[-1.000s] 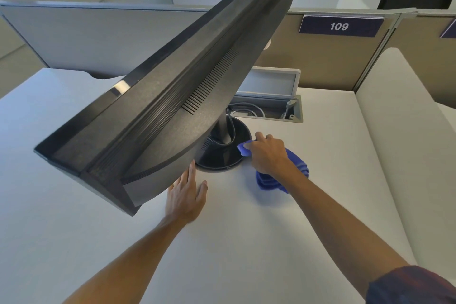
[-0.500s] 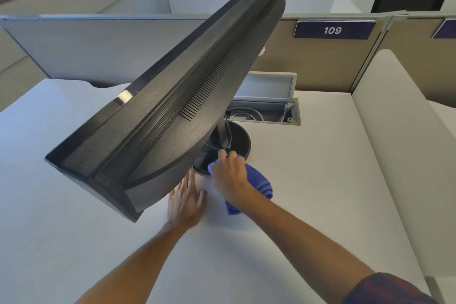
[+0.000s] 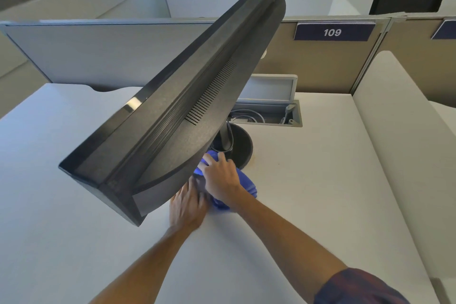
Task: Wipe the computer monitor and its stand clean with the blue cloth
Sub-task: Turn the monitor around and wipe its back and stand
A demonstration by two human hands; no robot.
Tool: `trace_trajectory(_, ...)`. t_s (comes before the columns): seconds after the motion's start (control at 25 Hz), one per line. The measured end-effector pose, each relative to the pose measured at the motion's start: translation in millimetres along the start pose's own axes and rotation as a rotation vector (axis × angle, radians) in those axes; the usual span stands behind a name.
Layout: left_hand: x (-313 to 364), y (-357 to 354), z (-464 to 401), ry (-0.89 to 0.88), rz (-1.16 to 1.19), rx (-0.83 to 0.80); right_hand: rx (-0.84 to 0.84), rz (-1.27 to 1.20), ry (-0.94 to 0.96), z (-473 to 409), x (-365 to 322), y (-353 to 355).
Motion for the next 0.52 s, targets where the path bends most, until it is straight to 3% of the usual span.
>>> trace_trajectory(0.32,-2,-4,0,0.013,-0.012,-0.046,0.007,0.074,-0.255,28,82,26)
trace_trajectory(0.52,-2,-6,-1,-0.004,-0.025,-0.044,0.118,0.023,-0.374,-17,129,60)
Point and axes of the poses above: each hand's wrist, its own z-axis away from the middle knuckle, its own y-axis out of the back of the hand, x = y × z, the point moved 6 cm from there along -z, towards the middle knuckle, and after that the axes turned 9 degrees about -z, right-handed, at the moved point
